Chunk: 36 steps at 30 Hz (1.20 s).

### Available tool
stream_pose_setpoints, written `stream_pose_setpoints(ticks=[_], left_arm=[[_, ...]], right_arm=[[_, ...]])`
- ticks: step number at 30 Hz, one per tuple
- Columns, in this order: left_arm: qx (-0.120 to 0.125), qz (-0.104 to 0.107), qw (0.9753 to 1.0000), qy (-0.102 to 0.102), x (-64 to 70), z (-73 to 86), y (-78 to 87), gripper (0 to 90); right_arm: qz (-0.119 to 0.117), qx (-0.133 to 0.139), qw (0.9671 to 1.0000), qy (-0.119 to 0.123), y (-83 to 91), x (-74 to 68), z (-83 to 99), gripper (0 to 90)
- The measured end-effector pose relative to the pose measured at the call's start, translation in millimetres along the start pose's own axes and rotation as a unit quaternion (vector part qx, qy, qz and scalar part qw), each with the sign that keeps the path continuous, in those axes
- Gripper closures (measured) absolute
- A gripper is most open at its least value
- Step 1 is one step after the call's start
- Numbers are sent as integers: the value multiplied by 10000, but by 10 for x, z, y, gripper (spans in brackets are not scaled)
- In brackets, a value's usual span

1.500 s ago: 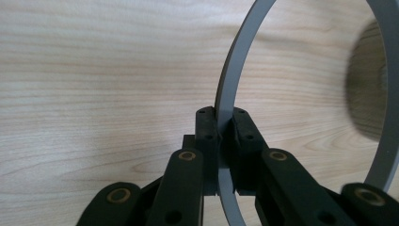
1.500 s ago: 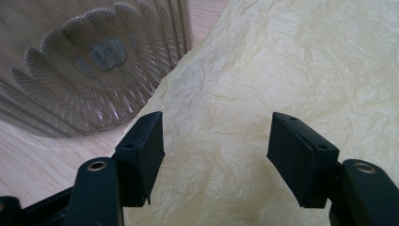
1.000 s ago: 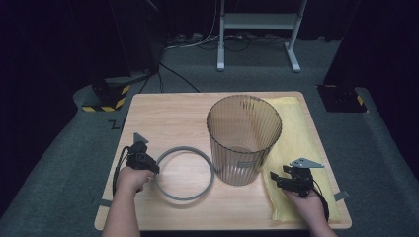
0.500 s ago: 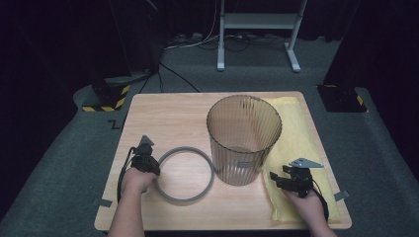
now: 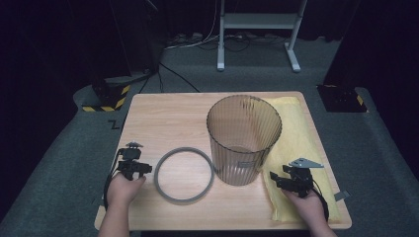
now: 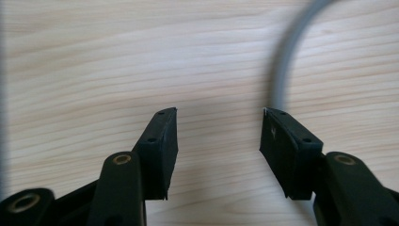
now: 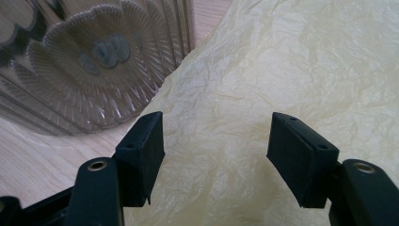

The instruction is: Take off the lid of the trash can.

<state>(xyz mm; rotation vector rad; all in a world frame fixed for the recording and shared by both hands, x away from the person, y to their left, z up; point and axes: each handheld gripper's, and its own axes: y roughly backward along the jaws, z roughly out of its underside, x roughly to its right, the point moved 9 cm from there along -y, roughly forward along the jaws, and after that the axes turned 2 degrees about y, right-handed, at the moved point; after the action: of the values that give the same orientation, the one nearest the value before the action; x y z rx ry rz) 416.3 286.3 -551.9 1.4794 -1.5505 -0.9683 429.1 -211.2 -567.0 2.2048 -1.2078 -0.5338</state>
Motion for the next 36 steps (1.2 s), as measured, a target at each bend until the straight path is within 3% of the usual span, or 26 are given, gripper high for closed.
stream_pose_setpoints(ticks=[4, 9, 10, 12, 14, 16, 18, 19, 21, 24, 31, 34, 36], left_arm=[[340, -52, 9993, 130, -167, 128, -41, 406], [604, -194, 9979, -149, -199, 217, -178, 379], [834, -94, 9964, -114, -183, 213, -217, 358], [1036, -43, 9945, -116, -173, 189, -242, 336], [1327, -92, 9909, -226, -163, 154, -275, 296], [1635, 33, 9865, -93, -149, 128, -323, 272], [1748, 17, 9846, -97, -144, 109, -345, 224], [1902, 45, 9817, -96, -124, 101, -361, 213], [1929, 56, 9811, -111, -119, 99, -366, 198], [1908, 97, 9814, -171, -117, 110, -368, 181], [1933, 109, 9809, -186, -107, 147, -357, 155], [1941, 132, 9807, -177, -103, 144, -360, 149], [1928, 130, 9810, -199, -106, 147, -359, 149]], right_arm=[[-16, 4, 10000, 29, -2, -3, -4, 363], [-1, 34, 10000, 11, 19, 8, -20, 360], [13, 46, 10000, -2, 25, 11, -23, 360], [85, 71, 9999, 55, 46, 36, -31, 360], [153, 104, 9998, 76, 72, 53, -46, 358], [192, 122, 9997, 21, 91, 54, -55, 356], [272, 155, 9995, 12, 112, 61, -83, 349], [306, 150, 9994, 9, 117, 68, -93, 349], [334, 137, 9993, -89, 123, 87, -134, 351], [595, 83, 9979, -230, 74, 224, -244, 367], [985, -501, 9913, -721, -287, 531, -368, 405], [1104, -752, 9885, -715, -416, 550, -291, 409], [1104, -760, 9894, -559, -432, 503, -270, 405]])
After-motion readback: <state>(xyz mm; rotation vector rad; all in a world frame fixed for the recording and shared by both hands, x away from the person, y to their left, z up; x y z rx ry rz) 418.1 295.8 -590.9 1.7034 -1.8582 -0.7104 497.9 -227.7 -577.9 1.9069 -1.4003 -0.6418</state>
